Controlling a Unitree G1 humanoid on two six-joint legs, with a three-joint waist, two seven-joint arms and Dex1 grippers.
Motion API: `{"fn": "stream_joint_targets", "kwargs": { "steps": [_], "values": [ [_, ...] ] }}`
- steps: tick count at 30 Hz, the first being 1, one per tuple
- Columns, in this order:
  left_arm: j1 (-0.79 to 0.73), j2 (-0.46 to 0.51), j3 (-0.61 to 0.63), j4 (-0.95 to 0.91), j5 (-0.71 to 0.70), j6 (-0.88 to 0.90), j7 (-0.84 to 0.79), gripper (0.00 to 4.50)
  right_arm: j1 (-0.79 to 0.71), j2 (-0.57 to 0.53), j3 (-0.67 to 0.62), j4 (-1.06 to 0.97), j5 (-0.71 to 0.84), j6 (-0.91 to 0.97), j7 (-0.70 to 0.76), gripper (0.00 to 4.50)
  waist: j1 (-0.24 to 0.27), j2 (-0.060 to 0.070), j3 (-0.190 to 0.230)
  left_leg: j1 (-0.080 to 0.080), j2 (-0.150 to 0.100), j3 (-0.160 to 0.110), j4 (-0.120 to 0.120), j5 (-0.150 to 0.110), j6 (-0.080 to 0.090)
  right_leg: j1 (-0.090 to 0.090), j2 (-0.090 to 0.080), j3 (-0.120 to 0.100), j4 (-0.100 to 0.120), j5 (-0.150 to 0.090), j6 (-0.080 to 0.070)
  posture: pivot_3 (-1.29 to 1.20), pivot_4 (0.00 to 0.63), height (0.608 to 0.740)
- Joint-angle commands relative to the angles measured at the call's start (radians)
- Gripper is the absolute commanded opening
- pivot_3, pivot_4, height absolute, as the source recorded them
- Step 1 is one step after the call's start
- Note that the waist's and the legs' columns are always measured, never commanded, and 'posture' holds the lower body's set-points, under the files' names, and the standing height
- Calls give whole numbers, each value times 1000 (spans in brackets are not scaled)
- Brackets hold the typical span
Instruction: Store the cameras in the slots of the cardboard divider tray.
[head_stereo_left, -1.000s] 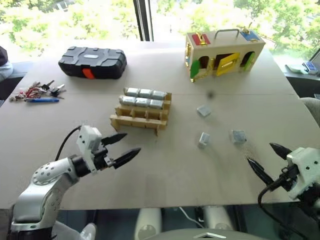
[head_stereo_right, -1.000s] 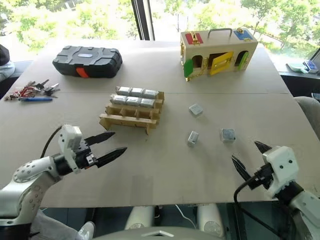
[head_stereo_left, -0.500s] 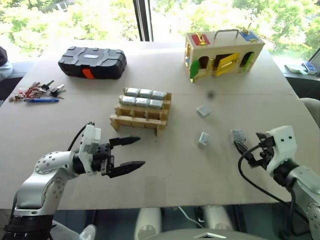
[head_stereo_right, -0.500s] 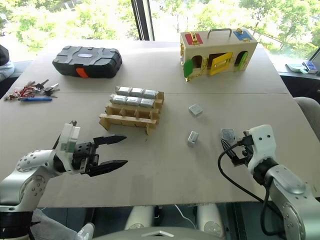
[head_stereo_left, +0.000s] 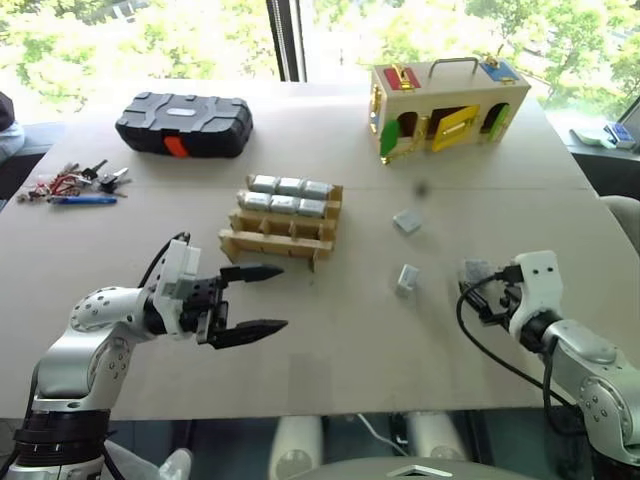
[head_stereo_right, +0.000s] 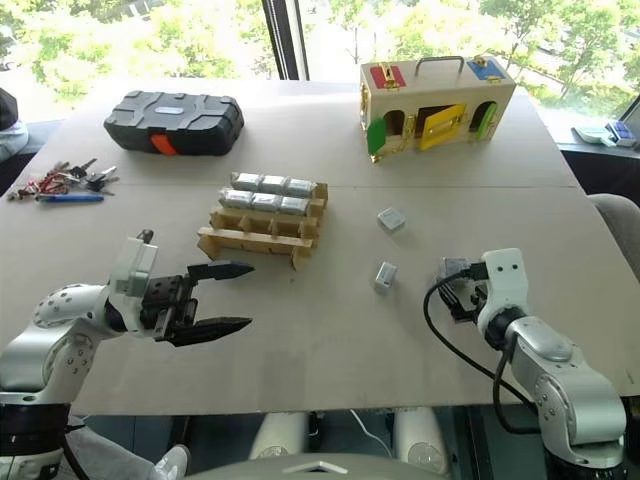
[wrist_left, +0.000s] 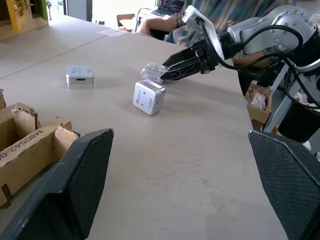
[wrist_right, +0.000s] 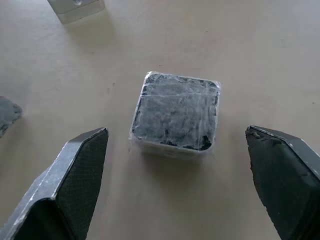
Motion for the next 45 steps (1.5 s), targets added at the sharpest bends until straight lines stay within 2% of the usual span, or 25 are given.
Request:
{"fn": "stream_joint_targets", "kwargs": {
  "steps": [1,5,6,8,12,15,18,21,24,27,31,40,43,45],
  "values": [
    [-1,2,-4,-30,-9,-10,-8,4478,-28,8,17,5,-12,3,-17,4360,0,0,0,0,0,0,0,0,0,0,0,0,0,0,0,0,150,740],
    [9,5,-3,-43,-15,-7,-13,4478,-49,14,36,62,-52,-27,-34,4360,0,0,0,0,0,0,0,0,0,0,0,0,0,0,0,0,150,740],
    [3,4,-5,-45,-16,-5,-10,4500,-53,9,37,75,-72,-46,-43,3989,0,0,0,0,0,0,0,0,0,0,0,0,0,0,0,0,150,740],
    [-5,3,-7,-51,-21,3,-4,4500,-55,10,29,81,-81,-59,-47,3601,0,0,0,0,0,0,0,0,0,0,0,0,0,0,0,0,150,740],
    [-36,-9,-12,-77,-28,54,71,4500,-47,-21,47,59,-114,-95,-28,1968,1,0,0,0,0,0,0,0,0,0,0,0,0,0,0,0,150,740],
    [-98,-35,-5,-107,-108,212,232,4500,-35,-125,108,-4,-166,-180,46,1968,2,0,0,0,0,0,0,0,0,0,0,0,0,0,0,0,150,740],
    [-151,-19,-15,-147,-200,393,338,4500,-41,-247,173,-63,-236,-314,126,1968,0,0,1,0,0,0,1,0,0,0,1,0,0,-2,3,0,150,740],
    [-284,8,-38,-132,-366,674,472,4500,-97,-377,249,-108,-307,-470,245,1968,-1,-1,1,0,0,-1,1,0,0,0,3,1,1,-2,4,0,150,740],
    [-450,-52,-42,-46,-569,876,622,4500,-206,-435,333,-107,-367,-563,319,1968,0,-1,1,1,1,-7,4,0,0,2,7,0,2,-2,4,0,150,740],
    [-557,-136,-58,0,-631,944,764,4500,-301,-435,405,-84,-409,-616,369,1968,1,-1,1,2,1,-9,5,0,0,5,8,-1,2,-2,4,0,150,740],
    [-617,-209,-74,45,-665,998,883,4500,-381,-408,457,-60,-444,-661,410,1968,2,-2,2,1,0,-9,5,0,0,6,8,0,1,-1,3,0,150,740],
    [-660,-301,-99,55,-631,987,942,4500,-451,-351,467,-32,-462,-682,469,1968,5,-2,2,1,0,-9,7,0,0,7,8,0,1,1,0,0,150,740],
    [-673,-326,-102,65,-631,983,956,3658,-462,-333,471,-37,-470,-671,479,1933,5,-2,2,1,0,-9,8,0,0,7,8,0,2,1,0,0,150,740],
    [-673,-328,-105,61,-623,980,943,2744,-466,-323,471,-39,-474,-663,484,1933,5,-2,2,1,0,-9,8,0,0,7,8,0,2,1,0,0,150,740]
  ]
}}
